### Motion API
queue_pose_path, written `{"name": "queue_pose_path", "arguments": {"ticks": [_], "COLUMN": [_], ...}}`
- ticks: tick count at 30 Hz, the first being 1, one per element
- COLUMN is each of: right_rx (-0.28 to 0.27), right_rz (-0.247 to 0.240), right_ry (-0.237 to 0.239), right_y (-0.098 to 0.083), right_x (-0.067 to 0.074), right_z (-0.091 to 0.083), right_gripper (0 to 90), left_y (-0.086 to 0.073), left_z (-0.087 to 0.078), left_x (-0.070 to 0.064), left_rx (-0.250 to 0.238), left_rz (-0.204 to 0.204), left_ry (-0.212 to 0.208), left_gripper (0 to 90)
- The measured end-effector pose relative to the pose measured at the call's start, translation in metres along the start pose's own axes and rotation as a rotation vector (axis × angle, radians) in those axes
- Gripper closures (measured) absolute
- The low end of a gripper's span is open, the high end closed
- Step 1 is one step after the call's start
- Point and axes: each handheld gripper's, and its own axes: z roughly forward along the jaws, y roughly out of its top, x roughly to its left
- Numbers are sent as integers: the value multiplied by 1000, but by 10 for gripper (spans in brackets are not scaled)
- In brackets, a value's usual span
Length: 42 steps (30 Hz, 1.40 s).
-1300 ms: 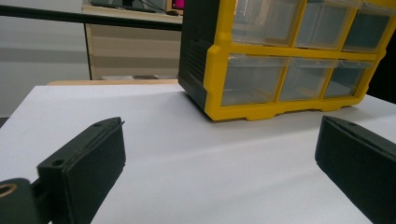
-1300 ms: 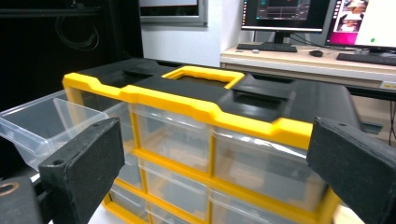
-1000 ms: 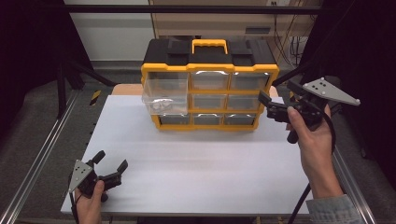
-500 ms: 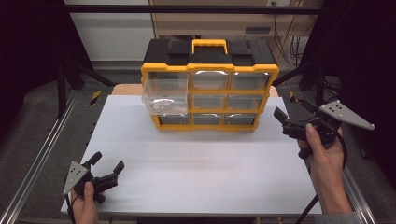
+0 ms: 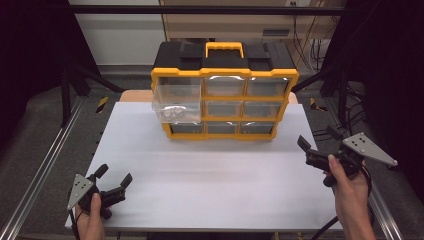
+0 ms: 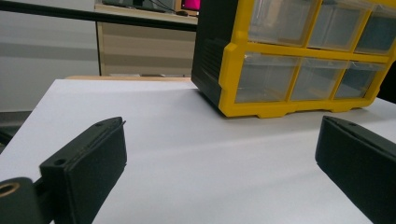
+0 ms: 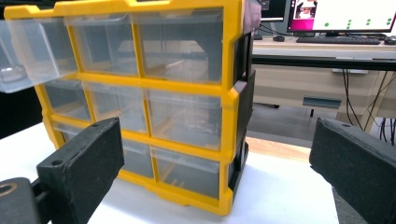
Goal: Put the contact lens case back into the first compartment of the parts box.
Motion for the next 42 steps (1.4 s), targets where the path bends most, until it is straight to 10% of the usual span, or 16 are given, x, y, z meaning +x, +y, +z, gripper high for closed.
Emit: {"name": "queue_pose_path", "arguments": {"ticks": [18, 42], "right_rx": [70, 83], "right_rz": [35, 54], "right_ry": [69, 170], "right_y": [-75, -110], "right_x": [16, 34], "right_z": [5, 28], "right_gripper": [34, 56], "left_y": [1, 2], "left_z": [2, 7], "left_x": [-5, -17], "left_rx": [-4, 3], "left_rz": [20, 59], "left_ry": [-35, -92], "left_gripper": [17, 15]}}
